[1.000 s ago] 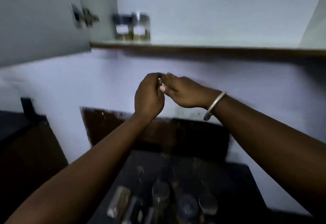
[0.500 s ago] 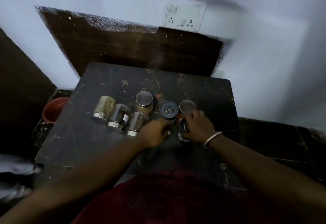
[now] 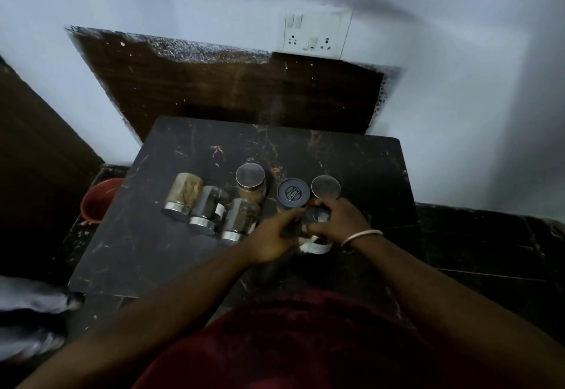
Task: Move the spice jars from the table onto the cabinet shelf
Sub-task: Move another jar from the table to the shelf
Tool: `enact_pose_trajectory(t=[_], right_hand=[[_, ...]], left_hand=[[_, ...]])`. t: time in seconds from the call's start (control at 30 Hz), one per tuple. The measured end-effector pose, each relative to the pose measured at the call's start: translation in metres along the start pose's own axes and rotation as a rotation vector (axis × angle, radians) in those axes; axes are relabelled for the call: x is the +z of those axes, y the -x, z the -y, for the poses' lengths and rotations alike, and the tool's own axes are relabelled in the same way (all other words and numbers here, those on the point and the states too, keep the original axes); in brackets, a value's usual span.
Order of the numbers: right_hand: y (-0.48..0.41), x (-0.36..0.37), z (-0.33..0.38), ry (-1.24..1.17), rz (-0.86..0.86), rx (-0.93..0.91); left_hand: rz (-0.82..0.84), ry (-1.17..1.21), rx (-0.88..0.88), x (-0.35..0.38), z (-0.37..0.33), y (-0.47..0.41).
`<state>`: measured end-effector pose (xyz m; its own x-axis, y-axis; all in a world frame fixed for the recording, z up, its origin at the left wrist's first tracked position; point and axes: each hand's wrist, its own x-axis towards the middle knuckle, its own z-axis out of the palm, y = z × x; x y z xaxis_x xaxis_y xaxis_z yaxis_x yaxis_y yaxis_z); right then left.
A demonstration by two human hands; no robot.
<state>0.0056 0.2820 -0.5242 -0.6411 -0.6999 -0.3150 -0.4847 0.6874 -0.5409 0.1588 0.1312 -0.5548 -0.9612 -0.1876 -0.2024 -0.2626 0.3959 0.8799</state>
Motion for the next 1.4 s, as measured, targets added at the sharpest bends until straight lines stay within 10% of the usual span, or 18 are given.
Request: enact_pose_trajectory(t=[0.6,1.4], right_hand=[[0.114,-0.126,0.162,-1.182,-0.421,-0.741],[0.134,-0.128,0.183,-1.169,-0.558,-0.597]], left_hand=[[-0.246,1.038,0.591,-0.081,-0.240,0.073],[-0.291,1.015,0.558,-0.075,-0.254,0.089]])
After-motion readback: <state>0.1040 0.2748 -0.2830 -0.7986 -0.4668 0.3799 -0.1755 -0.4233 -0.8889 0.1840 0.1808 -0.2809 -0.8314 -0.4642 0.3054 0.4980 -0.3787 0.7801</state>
